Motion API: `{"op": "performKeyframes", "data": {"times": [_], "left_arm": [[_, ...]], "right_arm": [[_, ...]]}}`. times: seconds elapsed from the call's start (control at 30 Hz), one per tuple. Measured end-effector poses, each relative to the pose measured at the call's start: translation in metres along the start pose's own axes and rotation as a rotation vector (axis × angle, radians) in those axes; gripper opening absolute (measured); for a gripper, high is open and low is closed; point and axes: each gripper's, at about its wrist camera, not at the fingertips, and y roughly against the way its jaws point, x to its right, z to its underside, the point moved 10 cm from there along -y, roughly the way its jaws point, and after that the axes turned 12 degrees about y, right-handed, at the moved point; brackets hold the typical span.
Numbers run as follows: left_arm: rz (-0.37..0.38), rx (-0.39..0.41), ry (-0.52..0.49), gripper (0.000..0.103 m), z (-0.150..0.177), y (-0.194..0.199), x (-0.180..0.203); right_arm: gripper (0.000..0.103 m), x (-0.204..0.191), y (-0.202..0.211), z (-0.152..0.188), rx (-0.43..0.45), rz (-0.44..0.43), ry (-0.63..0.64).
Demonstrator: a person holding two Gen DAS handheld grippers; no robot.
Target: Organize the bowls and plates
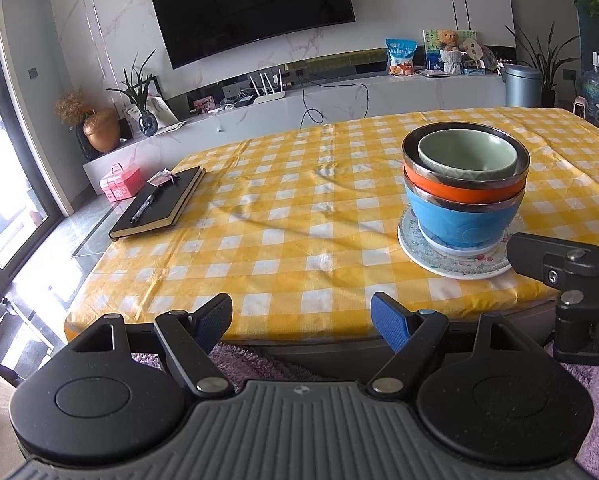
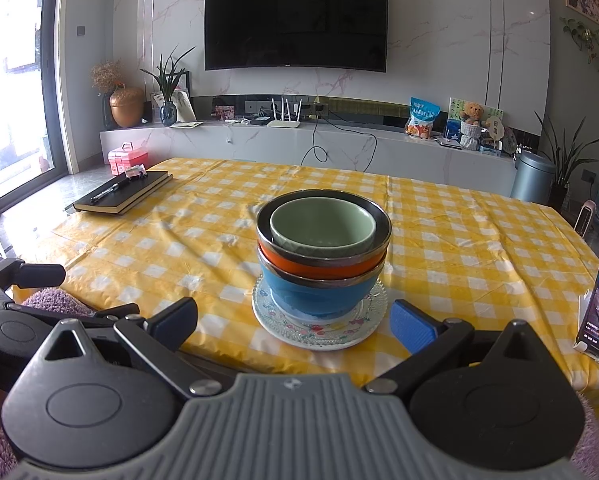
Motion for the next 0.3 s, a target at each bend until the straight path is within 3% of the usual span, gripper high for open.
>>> {"op": "performKeyframes", "data": {"times": [0.3], "left_arm": [[0.007,0.011,0.013,0.093,-0.001,0.0019,0.0]], "right_arm": [[0.1,0.0005,-0.0002,0.0,-0.001,0.001,0.0]]}}
